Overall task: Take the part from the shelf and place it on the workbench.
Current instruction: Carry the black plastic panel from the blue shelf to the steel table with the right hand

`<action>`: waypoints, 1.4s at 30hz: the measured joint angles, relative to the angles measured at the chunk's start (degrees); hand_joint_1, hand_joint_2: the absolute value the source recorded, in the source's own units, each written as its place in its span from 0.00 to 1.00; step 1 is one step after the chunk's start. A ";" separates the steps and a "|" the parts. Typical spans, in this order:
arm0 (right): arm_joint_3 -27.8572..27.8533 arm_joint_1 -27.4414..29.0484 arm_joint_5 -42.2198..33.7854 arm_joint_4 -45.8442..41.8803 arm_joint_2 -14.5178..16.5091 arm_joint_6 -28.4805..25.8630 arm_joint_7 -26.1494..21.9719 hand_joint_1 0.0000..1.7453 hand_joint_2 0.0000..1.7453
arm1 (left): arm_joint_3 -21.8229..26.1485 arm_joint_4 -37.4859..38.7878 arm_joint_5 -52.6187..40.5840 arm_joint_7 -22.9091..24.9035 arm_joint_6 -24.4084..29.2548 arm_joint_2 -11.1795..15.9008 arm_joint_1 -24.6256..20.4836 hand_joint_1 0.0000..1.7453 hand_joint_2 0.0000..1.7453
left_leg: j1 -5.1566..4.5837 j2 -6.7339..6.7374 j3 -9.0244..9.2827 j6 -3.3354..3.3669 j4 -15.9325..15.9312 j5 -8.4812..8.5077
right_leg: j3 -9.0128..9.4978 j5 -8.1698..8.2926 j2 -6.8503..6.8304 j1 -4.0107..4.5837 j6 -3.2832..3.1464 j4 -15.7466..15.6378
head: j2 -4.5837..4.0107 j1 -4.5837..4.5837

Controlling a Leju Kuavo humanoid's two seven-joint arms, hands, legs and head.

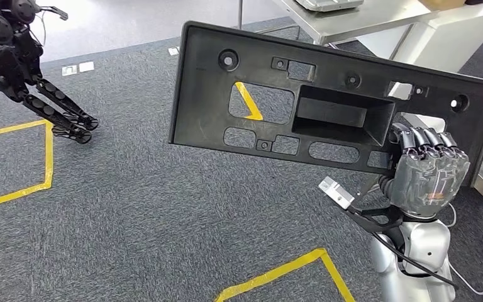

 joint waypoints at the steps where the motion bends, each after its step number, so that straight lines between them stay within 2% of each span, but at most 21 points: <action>1: 0.02 -0.19 -0.29 0.19 -0.26 0.00 -0.11 1.00 1.00 | 0.01 0.01 0.04 0.00 0.04 -0.01 -0.03 0.00 1.00 | -0.22 0.71 0.09 0.35 -0.20 0.10 | -0.31 0.12 0.63 0.04 0.44 -0.12 | 0.00 0.00; 2: 0.03 -0.29 -0.46 0.35 -0.53 0.00 -0.16 1.00 1.00 | 0.02 0.01 0.08 0.00 0.08 -0.05 -0.07 0.00 1.00 | -0.36 1.42 0.31 0.81 -0.53 0.30 | -0.55 0.18 0.81 -0.03 0.81 -0.11 | -0.01 -0.03; 4: 0.04 -0.66 -0.54 0.73 -1.10 0.00 -0.19 1.00 1.00 | 0.02 0.01 0.11 -0.01 0.11 -0.12 -0.13 0.00 1.00 | -0.35 2.86 0.90 1.76 -1.49 0.77 | -1.82 -0.72 -1.32 0.03 1.13 1.97 | 0.00 0.24; 6: 0.07 -1.16 -0.55 1.13 -1.37 0.00 -0.19 1.00 1.00 | 0.03 0.00 0.11 -0.01 0.15 -0.14 -0.09 0.00 1.00 | -0.48 4.40 1.25 2.22 -2.02 0.91 | -5.04 -3.28 -4.85 0.02 1.03 8.13 | 0.00 0.59; 9: 0.10 -1.30 -0.58 1.75 -1.44 0.01 -0.19 1.00 1.00 | 0.04 0.00 0.14 0.01 0.17 -0.13 -0.04 0.00 1.00 | -0.74 6.88 1.29 2.27 -2.05 0.71 | -8.73 -5.28 -6.42 -0.38 1.70 15.14 | 0.00 0.69; 12: 0.16 -1.36 -0.69 2.32 -1.57 0.00 -0.21 1.00 1.00 | 0.04 0.00 0.36 0.05 0.24 -0.13 -0.08 0.00 1.00 | -0.81 8.90 1.66 1.81 -2.03 0.31 | -3.56 -1.60 -9.24 -0.89 3.01 5.44 | -0.01 0.72; 15: 0.27 -2.01 -0.98 2.90 -1.58 0.00 -0.30 1.00 1.00 | 0.05 0.00 0.60 0.11 0.53 -0.12 -0.06 0.00 1.00 | -1.23 10.52 2.53 0.72 -2.15 -0.39 | 0.10 0.38 -12.59 -0.06 2.26 -0.74 | -0.01 0.63; 17: 0.32 -2.69 -1.14 3.33 -1.56 0.00 -0.50 1.00 1.00 | 0.07 0.00 0.69 0.12 0.70 -0.21 -0.18 0.00 1.00 | -1.13 11.68 3.18 0.03 -2.27 -0.83 | 0.26 0.54 -11.11 0.05 1.39 -0.86 | 0.00 0.47; 19: 0.39 -3.55 -1.25 3.82 -1.54 -0.01 -0.75 1.00 1.00 | 0.07 0.00 0.77 0.07 0.84 -0.32 -0.35 0.00 1.00 | -0.72 9.88 2.78 -0.47 -0.53 -2.20 | 0.48 0.69 -9.58 -0.62 0.44 -1.12 | 0.00 0.25; 21: 0.64 -4.55 -1.34 4.51 -1.34 0.00 -0.89 1.00 1.00 | 0.11 0.01 0.80 -0.01 0.98 -0.36 -0.33 0.00 1.00 | -0.51 6.24 -0.31 -0.62 5.89 -5.56 | 0.64 0.68 -8.05 -0.94 -0.59 -1.21 | -0.01 -0.01; 23: 1.04 -5.17 -1.33 5.36 -0.98 0.01 -0.96 1.00 1.00 | 0.27 0.02 0.89 -0.04 1.09 -0.37 -0.13 0.00 1.00 | -0.55 4.77 -4.50 -0.60 13.32 -8.33 | 0.70 0.58 -6.34 -0.69 -1.06 -1.20 | -0.01 -0.05; 24: 1.22 -5.28 -1.22 5.75 -0.80 0.01 -0.98 1.00 1.00 | 0.37 0.02 0.94 -0.05 1.15 -0.37 -0.05 0.00 1.00 | -0.55 4.62 -5.69 -0.57 14.78 -8.14 | 0.78 0.57 -5.41 -0.58 -1.06 -1.18 | -0.01 -0.05; 25: 1.33 -5.35 -1.02 6.13 -0.60 0.01 -0.98 1.00 1.00 | 0.46 0.02 1.00 -0.07 1.20 -0.37 -0.01 0.00 1.00 | -0.54 4.56 -5.78 -0.48 13.94 -6.76 | 0.91 0.56 -4.49 -0.53 -1.05 -1.16 | -0.01 -0.05; 28: 1.50 -5.85 -0.31 7.14 -0.03 0.01 -0.97 1.00 1.00 | 0.77 0.02 1.07 -0.19 1.26 -0.36 -0.04 0.00 1.00 | -0.15 2.20 -1.85 -0.18 3.24 -0.22 | 1.11 0.35 -2.05 -0.35 -0.74 -0.86 | -0.01 -0.07; 30: 1.61 -6.52 -0.16 7.81 0.20 0.01 -0.96 1.00 1.00 | 0.95 0.02 1.10 -0.28 1.27 -0.36 -0.06 0.00 1.00 | -0.13 0.83 -0.29 0.09 -0.66 1.08 | 0.76 0.23 -0.81 -0.09 -0.15 -0.67 | -0.01 0.01; 32: 1.68 -7.21 -0.21 8.46 0.27 0.01 -0.97 1.00 1.00 | 0.98 0.03 1.17 -0.35 1.28 -0.39 -0.20 0.00 1.00 | -0.51 1.81 0.00 0.77 -1.15 1.08 | 0.30 0.30 0.13 0.04 0.62 -0.78 | 0.00 0.06; 34: 1.72 -7.80 -0.31 9.02 0.25 0.01 -0.98 1.00 1.00 | 0.98 0.03 1.21 -0.42 1.28 -0.44 -0.35 0.00 1.00 | -0.65 2.98 0.49 1.72 -1.80 1.40 | -0.55 -0.28 -1.81 0.03 1.11 0.53 | 0.00 0.16; 36: 1.80 -8.50 -0.47 9.61 0.25 0.01 -1.00 1.00 1.00 | 1.02 0.02 1.26 -0.48 1.29 -0.45 -0.32 0.00 1.00 | -0.72 4.25 0.87 2.38 -2.25 1.51 | -3.37 -2.63 -5.14 -0.04 1.09 6.04 | -0.01 0.36; 39: 1.96 -9.24 -0.95 10.81 0.31 0.01 -1.18 1.00 1.00 | 1.22 0.02 1.57 -0.56 1.31 -0.45 -0.24 0.00 1.00 | -0.86 6.35 1.00 2.58 -2.25 1.24 | -8.24 -5.50 -6.37 -0.23 1.52 15.08 | 0.00 0.46; 40: 2.03 -9.46 -1.06 11.30 0.32 0.01 -1.31 1.00 1.00 | 1.30 0.03 1.68 -0.63 1.31 -0.46 -0.25 0.00 1.00 | -0.85 7.01 1.09 2.51 -2.24 1.12 | -8.03 -4.92 -6.56 -0.32 1.98 14.54 | 0.00 0.46; 42: 2.27 -10.32 -1.16 12.36 0.40 0.01 -1.62 1.00 1.00 | 1.42 0.03 1.80 -0.82 1.31 -0.52 -0.26 0.00 1.00 | -0.81 8.31 1.46 2.15 -2.24 0.80 | -4.23 -1.84 -8.26 -0.52 2.94 7.01 | -0.01 0.49</action>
